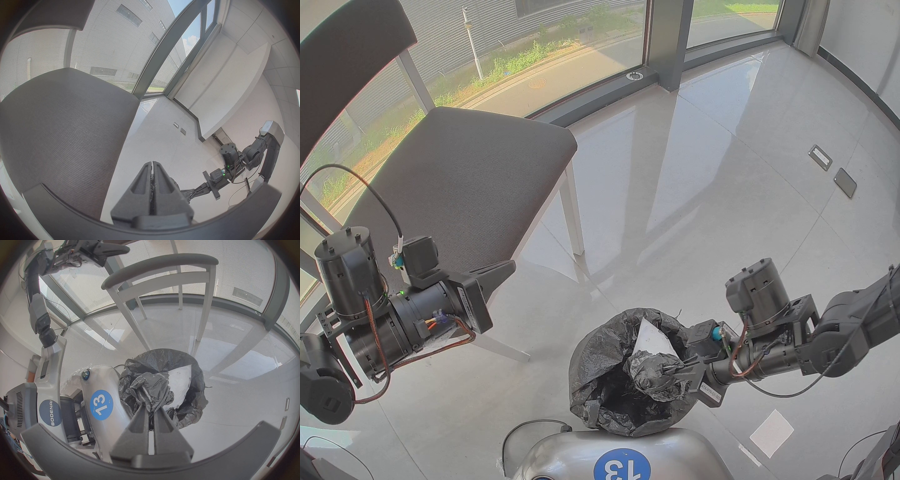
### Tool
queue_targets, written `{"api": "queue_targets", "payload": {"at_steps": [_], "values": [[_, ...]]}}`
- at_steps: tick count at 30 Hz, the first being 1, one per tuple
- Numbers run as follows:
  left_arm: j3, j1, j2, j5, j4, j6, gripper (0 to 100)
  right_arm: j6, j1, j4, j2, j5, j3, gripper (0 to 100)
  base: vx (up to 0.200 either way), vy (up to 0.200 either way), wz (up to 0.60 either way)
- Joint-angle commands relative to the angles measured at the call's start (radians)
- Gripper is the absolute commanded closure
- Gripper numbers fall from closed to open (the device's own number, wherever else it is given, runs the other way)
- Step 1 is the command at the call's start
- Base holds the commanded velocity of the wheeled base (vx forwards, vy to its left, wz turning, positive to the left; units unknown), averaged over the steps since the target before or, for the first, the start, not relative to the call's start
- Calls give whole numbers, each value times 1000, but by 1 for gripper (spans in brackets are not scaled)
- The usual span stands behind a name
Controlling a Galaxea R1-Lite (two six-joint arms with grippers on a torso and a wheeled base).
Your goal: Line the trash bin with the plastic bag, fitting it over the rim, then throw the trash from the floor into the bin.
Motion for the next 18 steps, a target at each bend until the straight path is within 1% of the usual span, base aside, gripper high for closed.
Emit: {"api": "queue_targets", "payload": {"at_steps": [1,4,11,12,15,18], "values": [[20,30,-42,-5,4,0,100,14,2,0,142,3,-79,100,0,0,0],[27,41,-54,-10,6,0,100,30,1,0,212,1,-128,100,0,0,0],[49,73,-84,-10,9,1,100,30,-6,8,313,1,-208,100,0,0,0],[52,76,-87,-10,9,1,100,30,-6,17,321,1,-214,0,0,0,0],[64,85,-99,-13,9,1,100,32,-9,63,333,0,-241,0,0,0,0],[76,99,-114,-24,9,1,100,44,-10,69,339,0,-255,0,0,0,0]]}}
